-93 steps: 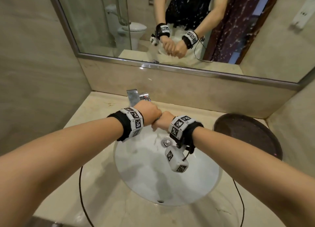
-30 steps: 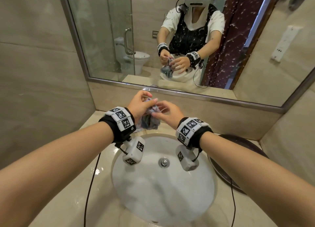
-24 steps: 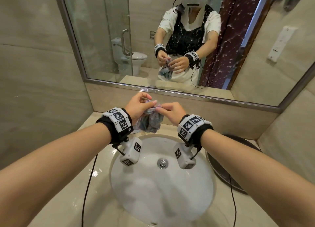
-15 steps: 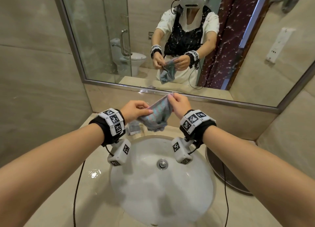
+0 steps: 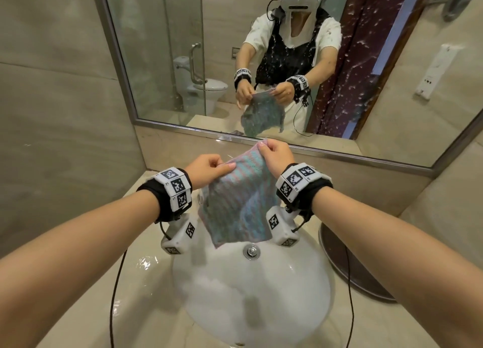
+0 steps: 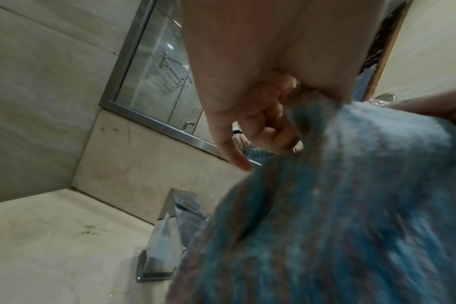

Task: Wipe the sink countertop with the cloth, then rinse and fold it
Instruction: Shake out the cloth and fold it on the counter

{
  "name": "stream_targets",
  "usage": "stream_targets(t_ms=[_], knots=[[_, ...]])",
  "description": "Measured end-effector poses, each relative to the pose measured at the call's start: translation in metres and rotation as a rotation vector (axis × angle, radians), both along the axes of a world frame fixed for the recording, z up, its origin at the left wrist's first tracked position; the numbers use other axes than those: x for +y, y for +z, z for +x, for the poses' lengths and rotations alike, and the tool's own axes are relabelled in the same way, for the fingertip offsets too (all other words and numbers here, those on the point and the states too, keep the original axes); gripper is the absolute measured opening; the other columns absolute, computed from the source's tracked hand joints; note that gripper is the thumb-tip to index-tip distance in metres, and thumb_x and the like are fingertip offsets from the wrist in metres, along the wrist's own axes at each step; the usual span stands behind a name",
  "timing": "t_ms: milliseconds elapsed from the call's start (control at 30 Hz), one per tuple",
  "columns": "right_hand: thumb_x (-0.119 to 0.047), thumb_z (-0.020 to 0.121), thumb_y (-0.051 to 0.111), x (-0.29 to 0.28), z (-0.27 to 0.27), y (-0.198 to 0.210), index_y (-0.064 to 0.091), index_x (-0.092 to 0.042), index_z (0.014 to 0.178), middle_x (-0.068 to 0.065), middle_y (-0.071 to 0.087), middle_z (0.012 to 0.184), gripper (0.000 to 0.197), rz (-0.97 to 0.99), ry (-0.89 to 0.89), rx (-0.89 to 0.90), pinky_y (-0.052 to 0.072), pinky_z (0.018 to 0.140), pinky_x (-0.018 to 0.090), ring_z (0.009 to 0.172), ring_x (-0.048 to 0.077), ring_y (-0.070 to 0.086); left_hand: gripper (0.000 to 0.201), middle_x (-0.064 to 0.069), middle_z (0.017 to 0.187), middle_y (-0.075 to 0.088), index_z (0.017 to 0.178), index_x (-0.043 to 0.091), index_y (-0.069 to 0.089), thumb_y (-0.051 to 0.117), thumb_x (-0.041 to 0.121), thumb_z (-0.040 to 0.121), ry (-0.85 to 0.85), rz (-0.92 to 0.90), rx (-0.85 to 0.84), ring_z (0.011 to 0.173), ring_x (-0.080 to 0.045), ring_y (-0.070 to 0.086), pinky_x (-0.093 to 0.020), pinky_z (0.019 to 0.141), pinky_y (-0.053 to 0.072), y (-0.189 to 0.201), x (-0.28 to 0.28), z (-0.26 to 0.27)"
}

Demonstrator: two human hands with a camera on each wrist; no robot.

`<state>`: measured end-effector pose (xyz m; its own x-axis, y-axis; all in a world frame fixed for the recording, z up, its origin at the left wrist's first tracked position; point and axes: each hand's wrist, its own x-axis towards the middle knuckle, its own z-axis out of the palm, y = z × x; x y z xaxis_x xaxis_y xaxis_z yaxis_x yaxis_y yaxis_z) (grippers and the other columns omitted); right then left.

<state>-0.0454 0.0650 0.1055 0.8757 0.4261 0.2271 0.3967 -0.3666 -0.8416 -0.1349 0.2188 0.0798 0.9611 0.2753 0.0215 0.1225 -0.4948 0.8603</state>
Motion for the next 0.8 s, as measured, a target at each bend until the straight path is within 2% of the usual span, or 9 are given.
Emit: stream_targets(t_ms=[133, 200, 300, 400, 533, 633, 700, 767, 800], knots=[[-0.011, 0.095, 0.046, 0.004, -0.004, -0.005, 0.028, -0.019, 0.05, -0.003, 0.028, 0.053, 0.049, -0.041, -0.013, 0.001, 0.024, 0.049, 0.018, 0.053, 0.01, 0.025, 0.025, 0.001, 0.067, 0.052, 0.069, 0.018, 0.056, 0.069, 0.035, 0.082, -0.114, 0.061, 0.14, 0.064, -0.012, 0.047, -0.025, 0.06, 0.039, 0.001, 0.013, -0.008], [-0.011, 0.095, 0.046, 0.01, -0.006, -0.009, 0.028, -0.018, 0.05, -0.003, 0.027, 0.054, 0.049, -0.064, -0.001, 0.021, 0.025, 0.057, 0.027, 0.058, 0.014, 0.028, 0.022, -0.001, 0.074, 0.058, 0.082, 0.017, 0.065, 0.072, 0.037, 0.078, -0.21, 0.306, 0.322, 0.068, -0.015, 0.051, -0.025, 0.063, 0.041, 0.0, 0.022, -0.015], [-0.011, 0.095, 0.045, 0.022, -0.009, -0.017, 0.026, -0.018, 0.051, -0.001, 0.027, 0.055, 0.049, -0.089, 0.025, 0.05, 0.021, 0.06, 0.027, 0.07, 0.019, 0.03, 0.03, -0.005, 0.064, 0.049, 0.063, 0.016, 0.052, 0.07, 0.034, 0.08, -0.183, 0.627, 0.449, 0.062, -0.019, 0.043, -0.022, 0.05, 0.028, -0.004, 0.037, -0.027], [-0.009, 0.096, 0.044, 0.038, -0.013, -0.023, 0.027, -0.017, 0.05, 0.002, 0.03, 0.058, 0.05, -0.11, 0.066, 0.102, 0.019, 0.059, 0.027, 0.075, 0.018, 0.032, 0.044, -0.007, 0.064, 0.045, 0.054, 0.017, 0.038, 0.065, 0.034, 0.084, -0.056, 0.565, 0.383, 0.069, -0.021, 0.042, -0.027, 0.053, 0.029, -0.014, 0.061, -0.041], [-0.011, 0.095, 0.044, 0.067, -0.024, -0.032, 0.028, -0.018, 0.05, 0.0, 0.026, 0.054, 0.049, -0.205, 0.113, 0.176, 0.023, 0.063, 0.025, 0.069, 0.019, 0.031, 0.051, -0.002, 0.06, 0.038, 0.054, 0.019, 0.032, 0.074, 0.038, 0.075, 0.074, 0.454, 0.335, 0.062, -0.018, 0.037, -0.027, 0.054, 0.026, -0.022, 0.092, -0.07], [-0.01, 0.096, 0.043, 0.092, -0.035, -0.038, 0.037, -0.017, 0.049, -0.001, 0.033, 0.053, 0.049, -0.252, 0.179, 0.225, 0.032, 0.055, 0.024, 0.054, 0.011, 0.031, 0.048, 0.003, 0.06, 0.04, 0.06, 0.021, 0.037, 0.082, 0.039, 0.066, 0.109, 0.362, 0.353, 0.063, -0.018, 0.04, -0.03, 0.056, 0.029, -0.03, 0.116, -0.095], [-0.01, 0.096, 0.043, 0.109, -0.043, -0.044, 0.05, -0.01, 0.052, 0.002, 0.041, 0.056, 0.045, -0.293, 0.227, 0.252, 0.033, 0.047, 0.012, 0.054, 0.009, 0.037, 0.044, 0.004, 0.064, 0.044, 0.065, 0.022, 0.043, 0.081, 0.043, 0.06, 0.168, 0.272, 0.34, 0.069, -0.018, 0.043, -0.029, 0.06, 0.033, -0.033, 0.132, -0.113], [-0.012, 0.094, 0.044, 0.13, -0.052, -0.05, 0.062, 0.013, 0.075, 0.015, 0.047, 0.066, 0.036, -0.336, 0.26, 0.278, 0.035, 0.056, 0.023, 0.067, 0.019, 0.043, 0.038, 0.006, 0.065, 0.045, 0.069, 0.022, 0.047, 0.08, 0.04, 0.067, 0.236, 0.246, 0.338, 0.066, -0.014, 0.043, -0.021, 0.057, 0.035, -0.035, 0.149, -0.131], [-0.014, 0.094, 0.044, 0.14, -0.055, -0.053, 0.061, 0.018, 0.089, 0.022, 0.048, 0.074, 0.035, -0.35, 0.272, 0.279, 0.033, 0.062, 0.025, 0.075, 0.02, 0.042, 0.032, 0.006, 0.064, 0.046, 0.069, 0.022, 0.049, 0.077, 0.036, 0.073, 0.269, 0.227, 0.333, 0.063, -0.011, 0.042, -0.015, 0.054, 0.034, -0.037, 0.157, -0.14]])
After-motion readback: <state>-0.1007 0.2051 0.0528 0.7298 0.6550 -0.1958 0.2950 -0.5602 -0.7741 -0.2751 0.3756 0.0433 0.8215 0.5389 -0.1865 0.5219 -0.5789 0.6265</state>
